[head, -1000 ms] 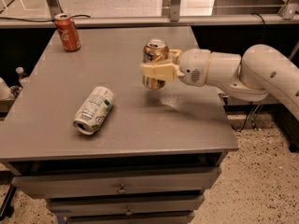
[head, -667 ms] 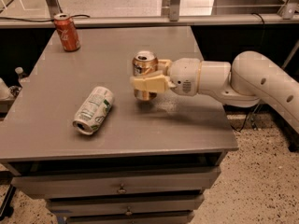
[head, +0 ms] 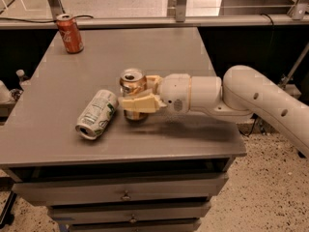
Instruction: Move orange can near 7up can
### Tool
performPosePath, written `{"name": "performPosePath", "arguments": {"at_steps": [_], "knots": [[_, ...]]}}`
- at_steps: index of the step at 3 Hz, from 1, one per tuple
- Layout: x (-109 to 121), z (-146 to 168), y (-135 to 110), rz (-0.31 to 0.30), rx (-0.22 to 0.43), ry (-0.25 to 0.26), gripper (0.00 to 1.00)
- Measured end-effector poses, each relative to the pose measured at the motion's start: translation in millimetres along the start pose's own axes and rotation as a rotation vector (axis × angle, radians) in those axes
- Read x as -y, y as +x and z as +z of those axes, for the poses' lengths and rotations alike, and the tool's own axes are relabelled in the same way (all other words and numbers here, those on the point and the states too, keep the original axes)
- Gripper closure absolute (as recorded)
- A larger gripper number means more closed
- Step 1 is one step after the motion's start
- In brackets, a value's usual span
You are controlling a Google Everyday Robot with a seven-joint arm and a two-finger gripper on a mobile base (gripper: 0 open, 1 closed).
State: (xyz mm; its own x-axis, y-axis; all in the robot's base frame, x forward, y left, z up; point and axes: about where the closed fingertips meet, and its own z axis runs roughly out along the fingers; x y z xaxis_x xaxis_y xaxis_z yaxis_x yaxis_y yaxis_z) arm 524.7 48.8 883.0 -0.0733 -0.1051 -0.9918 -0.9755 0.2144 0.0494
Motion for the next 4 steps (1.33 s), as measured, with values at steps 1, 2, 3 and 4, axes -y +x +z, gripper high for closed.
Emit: {"name": "performPosePath", "arguments": {"at_steps": [1,2,3,4], "knots": [[-11,9,3,-0.015,0.017,-0.012,1.0],[-17,12,5,-0.034,0.027,-0.017,0.82],[-21,13,6,-0.049,0.037,-0.023,0.59],[-24,14,7,-0.055,0.045,-0.026,0.35]]}}
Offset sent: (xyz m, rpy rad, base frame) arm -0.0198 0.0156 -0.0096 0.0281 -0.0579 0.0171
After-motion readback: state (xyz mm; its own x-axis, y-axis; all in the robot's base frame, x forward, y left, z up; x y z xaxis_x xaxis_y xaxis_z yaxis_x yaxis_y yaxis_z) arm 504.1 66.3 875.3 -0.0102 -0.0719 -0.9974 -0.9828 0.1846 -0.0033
